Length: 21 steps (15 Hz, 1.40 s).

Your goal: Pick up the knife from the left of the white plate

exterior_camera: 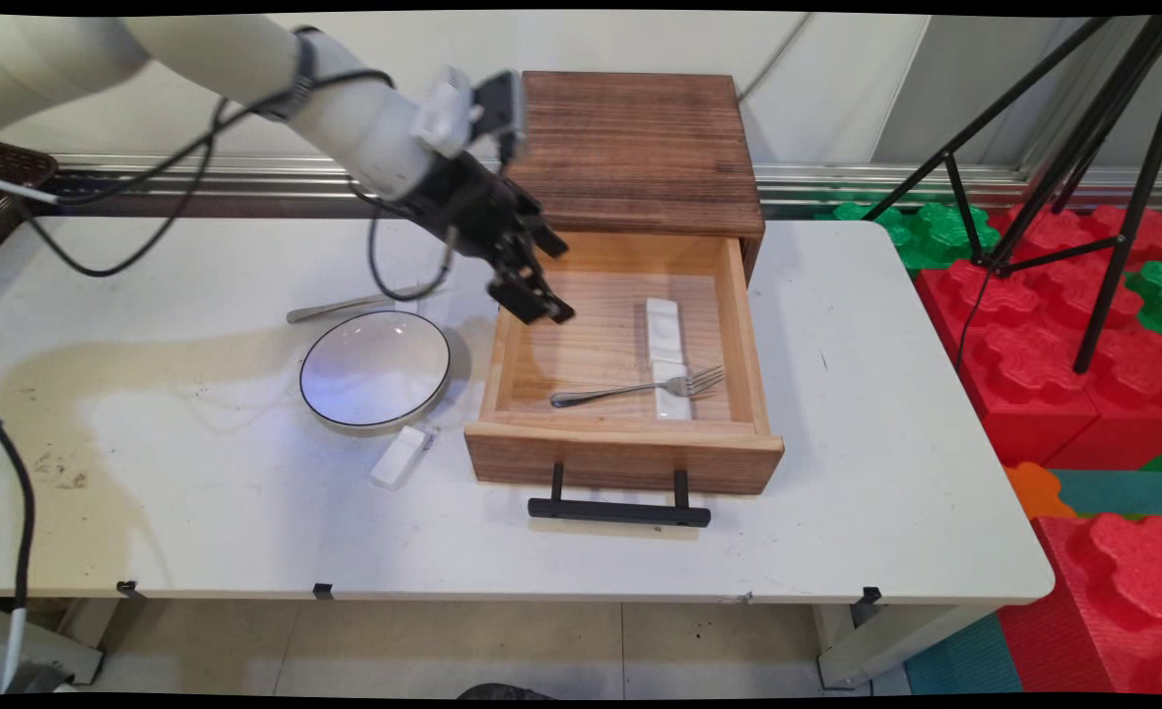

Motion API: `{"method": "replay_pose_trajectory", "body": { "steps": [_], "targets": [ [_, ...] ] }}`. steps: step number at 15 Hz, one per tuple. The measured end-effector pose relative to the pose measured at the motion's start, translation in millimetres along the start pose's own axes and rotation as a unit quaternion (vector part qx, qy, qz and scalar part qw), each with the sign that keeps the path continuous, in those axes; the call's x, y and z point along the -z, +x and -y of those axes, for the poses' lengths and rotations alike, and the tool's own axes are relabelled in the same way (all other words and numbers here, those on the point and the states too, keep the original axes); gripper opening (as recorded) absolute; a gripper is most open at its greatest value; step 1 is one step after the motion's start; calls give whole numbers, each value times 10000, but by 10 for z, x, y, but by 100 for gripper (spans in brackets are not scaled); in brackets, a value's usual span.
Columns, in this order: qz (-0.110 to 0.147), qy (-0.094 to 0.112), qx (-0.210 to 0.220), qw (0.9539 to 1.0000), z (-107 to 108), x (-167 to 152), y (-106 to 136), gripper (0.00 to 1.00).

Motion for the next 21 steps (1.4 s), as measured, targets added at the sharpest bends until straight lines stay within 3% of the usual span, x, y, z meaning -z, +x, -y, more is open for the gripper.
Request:
{"method": "replay_pose_trajectory", "body": {
  "steps": [5, 11, 15, 21],
  "targets": [
    [-10, 228, 207, 9995, 118, 506, -308, 100],
    [186, 448, 415, 9980, 236, 876, -699, 100],
    [419, 609, 468, 9962, 376, 1028, -922, 100],
    [981, 820, 517, 9904, 731, 1109, -1267, 100]
  ]
}}
